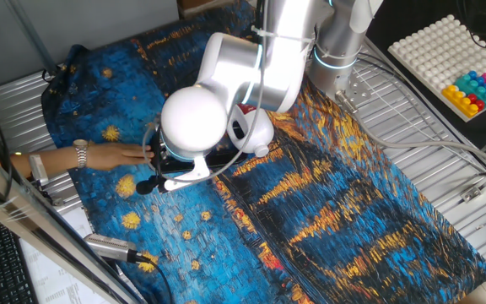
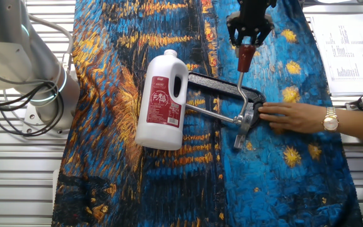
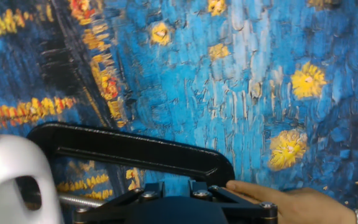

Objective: Pull up the lever

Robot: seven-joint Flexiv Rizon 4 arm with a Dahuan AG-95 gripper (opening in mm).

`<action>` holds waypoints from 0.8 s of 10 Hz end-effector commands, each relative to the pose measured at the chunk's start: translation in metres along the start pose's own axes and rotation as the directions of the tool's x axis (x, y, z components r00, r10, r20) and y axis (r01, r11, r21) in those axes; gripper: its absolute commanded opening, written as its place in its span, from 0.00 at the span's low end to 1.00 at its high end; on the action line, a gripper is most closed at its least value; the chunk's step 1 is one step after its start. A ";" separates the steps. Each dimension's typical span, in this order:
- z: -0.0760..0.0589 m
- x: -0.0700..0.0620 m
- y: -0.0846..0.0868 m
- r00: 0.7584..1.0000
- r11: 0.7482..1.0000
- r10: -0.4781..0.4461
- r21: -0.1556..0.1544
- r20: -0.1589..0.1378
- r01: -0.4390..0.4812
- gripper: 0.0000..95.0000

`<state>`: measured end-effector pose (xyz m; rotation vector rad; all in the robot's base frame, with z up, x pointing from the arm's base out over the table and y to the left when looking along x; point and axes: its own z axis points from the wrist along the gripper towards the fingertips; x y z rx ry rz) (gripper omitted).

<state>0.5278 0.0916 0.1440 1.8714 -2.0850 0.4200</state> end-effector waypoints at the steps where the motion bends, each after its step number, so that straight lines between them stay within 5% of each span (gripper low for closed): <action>1: -0.003 0.009 0.004 1.000 1.000 -0.007 0.006 0.014 0.007 0.20; 8: -0.013 0.044 0.013 0.998 0.999 -0.043 0.011 0.039 0.043 0.20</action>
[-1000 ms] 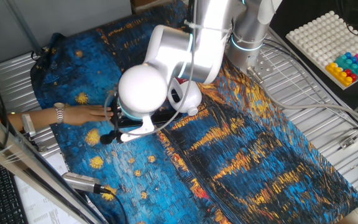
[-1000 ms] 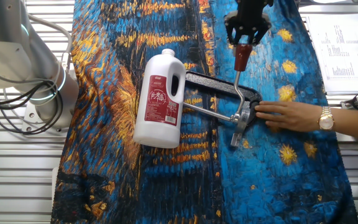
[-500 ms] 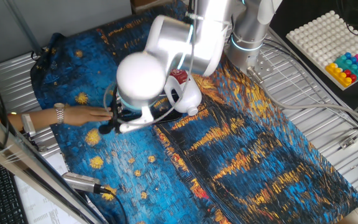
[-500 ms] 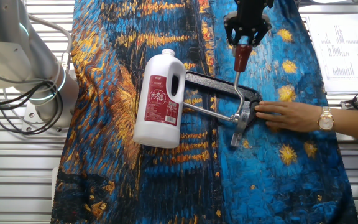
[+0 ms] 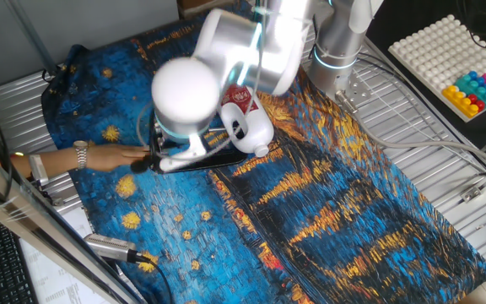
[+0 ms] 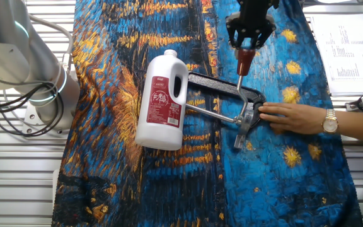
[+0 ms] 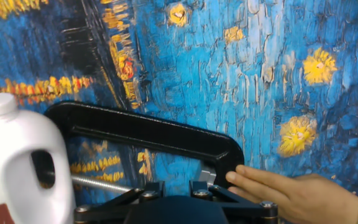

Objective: Pull up the lever

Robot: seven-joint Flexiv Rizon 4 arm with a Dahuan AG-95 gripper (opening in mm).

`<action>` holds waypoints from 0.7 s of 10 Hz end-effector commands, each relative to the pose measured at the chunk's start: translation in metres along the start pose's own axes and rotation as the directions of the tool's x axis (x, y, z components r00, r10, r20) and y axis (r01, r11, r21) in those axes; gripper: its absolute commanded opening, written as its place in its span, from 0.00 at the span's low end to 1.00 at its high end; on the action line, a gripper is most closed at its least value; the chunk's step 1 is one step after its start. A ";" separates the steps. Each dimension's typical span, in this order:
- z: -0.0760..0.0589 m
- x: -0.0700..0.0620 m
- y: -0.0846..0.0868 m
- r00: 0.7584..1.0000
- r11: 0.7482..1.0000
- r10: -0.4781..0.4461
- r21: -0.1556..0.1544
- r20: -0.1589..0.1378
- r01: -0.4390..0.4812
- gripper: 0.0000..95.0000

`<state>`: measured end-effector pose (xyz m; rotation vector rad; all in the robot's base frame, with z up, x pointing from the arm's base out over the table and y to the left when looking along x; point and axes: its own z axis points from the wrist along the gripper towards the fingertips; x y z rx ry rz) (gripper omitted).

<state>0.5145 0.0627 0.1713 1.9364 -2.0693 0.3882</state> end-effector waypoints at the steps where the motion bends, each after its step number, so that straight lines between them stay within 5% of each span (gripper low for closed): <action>1: -0.002 0.012 0.007 1.000 1.000 -0.018 0.005 0.002 0.018 0.20; 7: -0.004 0.048 0.031 1.000 0.999 -0.025 0.028 0.012 0.025 0.20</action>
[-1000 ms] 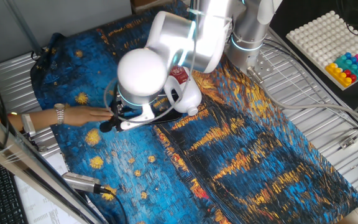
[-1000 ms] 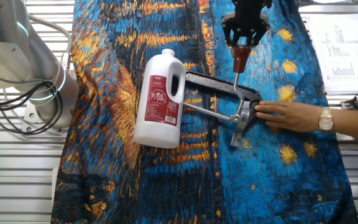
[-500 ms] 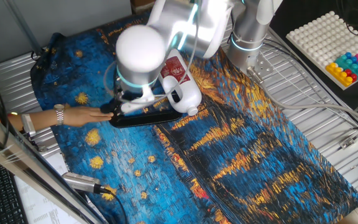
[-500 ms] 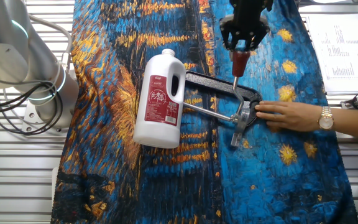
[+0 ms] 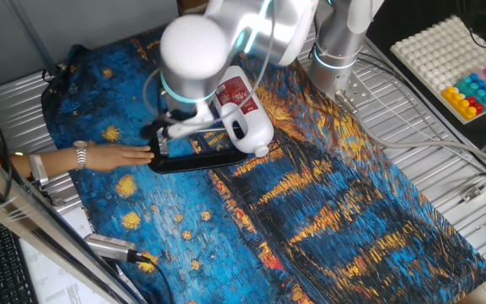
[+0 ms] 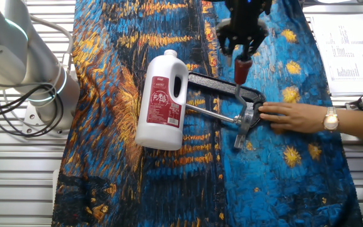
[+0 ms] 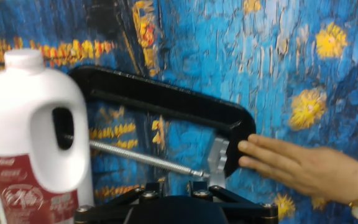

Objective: Pull up the lever

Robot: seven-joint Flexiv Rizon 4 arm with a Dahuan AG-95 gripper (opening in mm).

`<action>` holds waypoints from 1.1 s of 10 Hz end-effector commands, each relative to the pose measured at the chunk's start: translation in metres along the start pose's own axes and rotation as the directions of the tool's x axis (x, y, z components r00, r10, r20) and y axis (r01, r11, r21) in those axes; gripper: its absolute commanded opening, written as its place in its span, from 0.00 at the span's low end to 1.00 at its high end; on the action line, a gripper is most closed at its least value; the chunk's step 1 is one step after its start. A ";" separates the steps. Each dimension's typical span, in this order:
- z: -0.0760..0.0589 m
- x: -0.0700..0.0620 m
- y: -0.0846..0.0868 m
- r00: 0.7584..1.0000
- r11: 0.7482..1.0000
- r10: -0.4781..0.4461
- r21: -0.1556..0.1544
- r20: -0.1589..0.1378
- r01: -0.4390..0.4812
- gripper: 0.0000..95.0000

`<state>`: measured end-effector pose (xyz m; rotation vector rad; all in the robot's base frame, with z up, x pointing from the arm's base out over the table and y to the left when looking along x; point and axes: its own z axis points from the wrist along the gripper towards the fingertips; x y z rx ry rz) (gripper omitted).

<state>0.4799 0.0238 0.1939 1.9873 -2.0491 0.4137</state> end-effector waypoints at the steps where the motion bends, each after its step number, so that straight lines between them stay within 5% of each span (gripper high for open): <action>1: 0.005 0.004 0.004 1.000 1.000 0.017 0.000 0.008 -0.017 0.20; 11: 0.013 0.003 0.000 0.996 0.997 -0.078 0.013 0.037 0.078 0.20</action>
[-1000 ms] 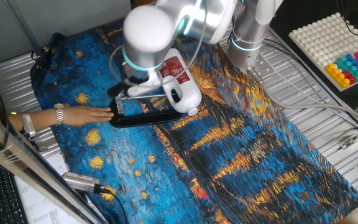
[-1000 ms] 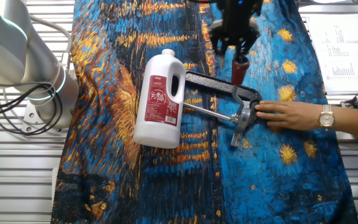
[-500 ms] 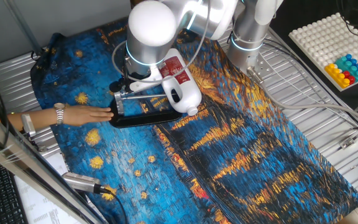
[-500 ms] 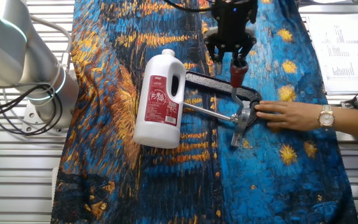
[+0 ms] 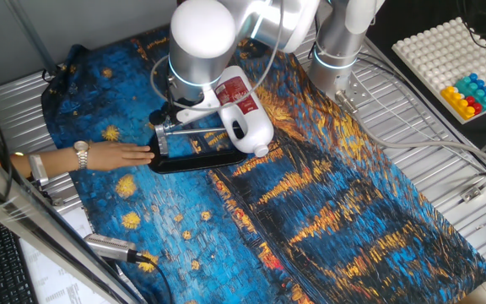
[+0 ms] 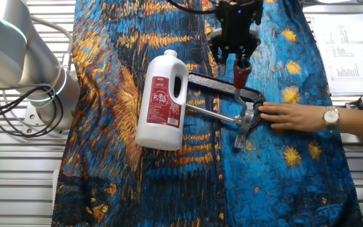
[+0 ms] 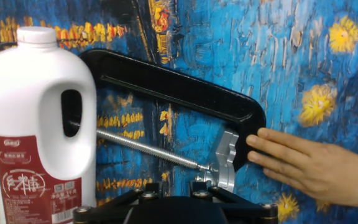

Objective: Pull up the lever

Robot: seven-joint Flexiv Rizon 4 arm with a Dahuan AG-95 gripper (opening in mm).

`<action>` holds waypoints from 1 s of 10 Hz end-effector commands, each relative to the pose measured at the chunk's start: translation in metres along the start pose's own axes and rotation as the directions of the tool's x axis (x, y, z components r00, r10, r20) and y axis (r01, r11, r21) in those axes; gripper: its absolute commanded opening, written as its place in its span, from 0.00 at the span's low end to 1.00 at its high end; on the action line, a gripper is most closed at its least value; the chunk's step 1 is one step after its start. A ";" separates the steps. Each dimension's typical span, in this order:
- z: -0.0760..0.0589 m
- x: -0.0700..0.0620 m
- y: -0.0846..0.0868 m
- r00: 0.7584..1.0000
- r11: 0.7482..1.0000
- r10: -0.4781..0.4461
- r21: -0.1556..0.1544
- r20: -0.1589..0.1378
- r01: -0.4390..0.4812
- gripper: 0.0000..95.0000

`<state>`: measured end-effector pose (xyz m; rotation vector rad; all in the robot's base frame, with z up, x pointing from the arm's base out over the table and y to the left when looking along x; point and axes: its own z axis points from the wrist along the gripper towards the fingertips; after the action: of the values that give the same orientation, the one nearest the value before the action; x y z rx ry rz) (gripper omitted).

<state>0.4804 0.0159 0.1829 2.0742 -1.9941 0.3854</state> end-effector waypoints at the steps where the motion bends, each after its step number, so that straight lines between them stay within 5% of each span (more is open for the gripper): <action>1: -0.001 -0.001 0.000 1.000 1.000 0.005 0.003 0.010 -0.005 0.20; 6: 0.000 -0.002 -0.001 0.983 0.983 0.184 0.021 0.019 -0.184 0.20; 10: 0.000 -0.002 -0.001 0.978 0.977 0.207 0.045 0.019 -0.208 0.20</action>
<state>0.4807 0.0175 0.1820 1.8945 -2.2499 0.4628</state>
